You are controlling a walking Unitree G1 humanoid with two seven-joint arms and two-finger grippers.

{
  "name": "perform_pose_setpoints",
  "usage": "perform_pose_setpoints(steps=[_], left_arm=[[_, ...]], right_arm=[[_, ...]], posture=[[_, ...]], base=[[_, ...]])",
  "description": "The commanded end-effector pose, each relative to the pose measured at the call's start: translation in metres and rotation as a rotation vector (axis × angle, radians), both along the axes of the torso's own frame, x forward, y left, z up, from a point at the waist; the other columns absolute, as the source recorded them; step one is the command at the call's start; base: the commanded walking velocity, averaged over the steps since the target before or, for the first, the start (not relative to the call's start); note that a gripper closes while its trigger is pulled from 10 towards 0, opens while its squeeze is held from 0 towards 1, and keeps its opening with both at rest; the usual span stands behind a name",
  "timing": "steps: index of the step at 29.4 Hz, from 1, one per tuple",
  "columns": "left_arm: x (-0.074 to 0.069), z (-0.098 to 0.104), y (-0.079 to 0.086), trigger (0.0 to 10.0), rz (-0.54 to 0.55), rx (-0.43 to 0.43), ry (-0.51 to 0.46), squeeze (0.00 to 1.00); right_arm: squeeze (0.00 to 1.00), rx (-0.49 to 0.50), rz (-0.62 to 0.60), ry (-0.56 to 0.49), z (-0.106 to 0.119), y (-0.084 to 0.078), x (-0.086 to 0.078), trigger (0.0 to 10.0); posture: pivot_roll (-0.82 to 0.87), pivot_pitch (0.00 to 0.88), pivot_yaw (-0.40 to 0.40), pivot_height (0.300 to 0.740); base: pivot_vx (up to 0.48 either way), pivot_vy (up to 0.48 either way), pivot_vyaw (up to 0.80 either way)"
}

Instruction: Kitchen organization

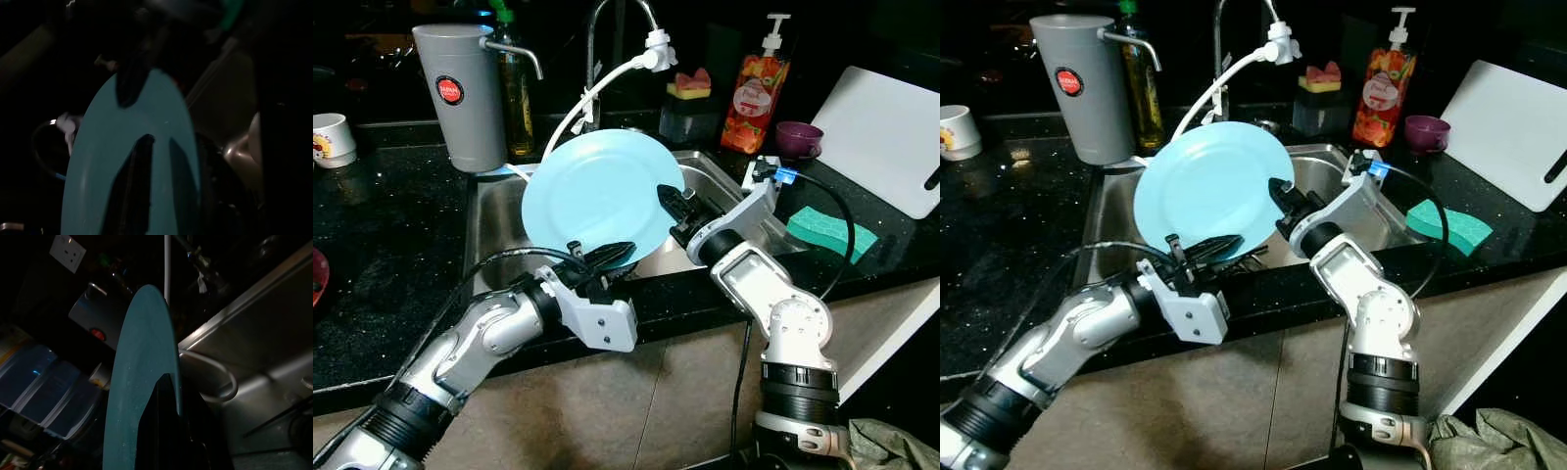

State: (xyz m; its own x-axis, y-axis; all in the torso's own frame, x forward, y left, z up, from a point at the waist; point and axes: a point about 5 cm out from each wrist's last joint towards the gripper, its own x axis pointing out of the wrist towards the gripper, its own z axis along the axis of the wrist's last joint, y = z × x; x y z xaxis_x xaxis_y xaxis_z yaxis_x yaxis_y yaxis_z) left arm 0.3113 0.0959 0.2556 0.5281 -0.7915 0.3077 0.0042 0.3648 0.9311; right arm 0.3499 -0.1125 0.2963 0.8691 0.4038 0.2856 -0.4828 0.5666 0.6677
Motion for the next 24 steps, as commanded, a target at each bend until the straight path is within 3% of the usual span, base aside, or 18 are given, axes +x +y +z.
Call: perform_pose_setpoints(steps=[1,2,5,9,10,11,12,13,14,15,16,17,18,19,20,21,24], left_arm=[[0.0,0.007,0.007,10.0,0.02,-0.064,0.004,1.0],[-0.001,0.009,0.007,10.0,0.018,-0.093,0.022,0.0],[-0.005,0.011,0.007,10.0,0.006,-0.139,0.062,0.0],[-0.013,0.01,0.005,10.0,-0.034,-0.247,0.212,0.0],[-0.017,0.009,0.003,10.0,-0.059,-0.318,0.315,0.0],[-0.017,0.009,0.003,10.0,-0.059,-0.318,0.315,0.0],[-0.016,0.007,0.003,10.0,-0.059,-0.439,0.449,0.0],[-0.014,0.005,0.004,10.0,-0.053,-0.493,0.502,0.0],[-0.014,0.005,0.004,10.0,-0.053,-0.493,0.502,0.0],[-0.009,0.003,0.006,10.0,-0.024,-0.591,0.589,0.0],[-0.007,0.002,0.007,10.0,-0.007,-0.635,0.631,0.0],[-0.007,0.002,0.007,10.0,-0.007,-0.635,0.631,0.0],[0.002,0.001,0.012,10.0,0.052,-0.768,0.729,0.0],[0.006,0.002,0.015,10.0,0.079,-0.821,0.761,0.0],[0.006,0.002,0.015,10.0,0.079,-0.821,0.761,0.0],[0.01,0.002,0.018,10.0,0.101,-0.897,0.807,0.0],[0.018,-0.001,0.028,10.0,0.188,-1.002,0.953,0.0]], right_arm=[[0.0,-0.027,-0.051,-0.003,-0.004,-0.008,0.0,10.0],[0.0,-0.051,-0.075,-0.017,-0.003,-0.009,0.001,10.0],[0.0,-0.108,-0.138,-0.044,-0.001,-0.013,0.003,10.0],[0.0,-0.263,-0.285,-0.12,0.001,-0.02,0.008,10.0],[0.0,-0.3,-0.327,-0.14,0.002,-0.02,0.012,10.0],[0.0,-0.3,-0.327,-0.14,0.002,-0.02,0.012,10.0],[0.0,-0.358,-0.383,-0.162,0.002,-0.019,0.016,10.0],[0.0,-0.371,-0.402,-0.161,0.001,-0.018,0.019,10.0],[0.0,-0.371,-0.402,-0.161,0.001,-0.018,0.019,10.0],[0.0,-0.383,-0.417,-0.153,-0.004,-0.015,0.023,10.0],[0.0,-0.388,-0.421,-0.15,-0.006,-0.014,0.025,10.0],[0.0,-0.388,-0.421,-0.15,-0.006,-0.014,0.025,10.0],[0.0,-0.398,-0.417,-0.143,-0.012,-0.007,0.028,10.0],[0.0,-0.402,-0.416,-0.143,-0.014,-0.005,0.029,10.0],[0.0,-0.402,-0.416,-0.143,-0.014,-0.005,0.029,10.0],[0.0,-0.406,-0.412,-0.14,-0.017,-0.002,0.03,10.0],[0.0,-0.417,-0.398,-0.14,-0.022,0.003,0.032,10.0]], posture=[[0.05,0.161,-0.083,0.74],[0.05,0.168,-0.081,0.74],[0.05,0.168,-0.081,0.74],[0.05,0.176,-0.083,0.74],[0.05,0.176,-0.083,0.74],[0.05,0.176,-0.083,0.74],[0.05,0.177,-0.084,0.74],[0.06,0.178,-0.089,0.74],[0.06,0.178,-0.089,0.74],[0.06,0.178,-0.089,0.74],[0.06,0.178,-0.089,0.74],[0.06,0.178,-0.089,0.74],[0.06,0.178,-0.089,0.74],[0.06,0.178,-0.089,0.74],[0.06,0.178,-0.089,0.74],[0.06,0.178,-0.089,0.74],[0.06,0.183,-0.086,0.74]], base=[[0.0,0.0,0.0],[0.0,0.0,0.0],[0.0,0.0,0.0],[0.0,0.0,0.0],[0.0,0.0,0.0],[0.0,0.0,0.0],[0.0,0.0,0.0],[0.0,0.0,0.0],[0.0,0.0,0.0],[0.0,0.0,0.0],[0.0,0.0,0.0],[0.0,0.0,0.0],[0.0,0.0,0.0],[0.0,0.0,0.0],[0.0,0.0,0.0],[0.0,0.0,0.0],[0.0,0.0,0.0]])
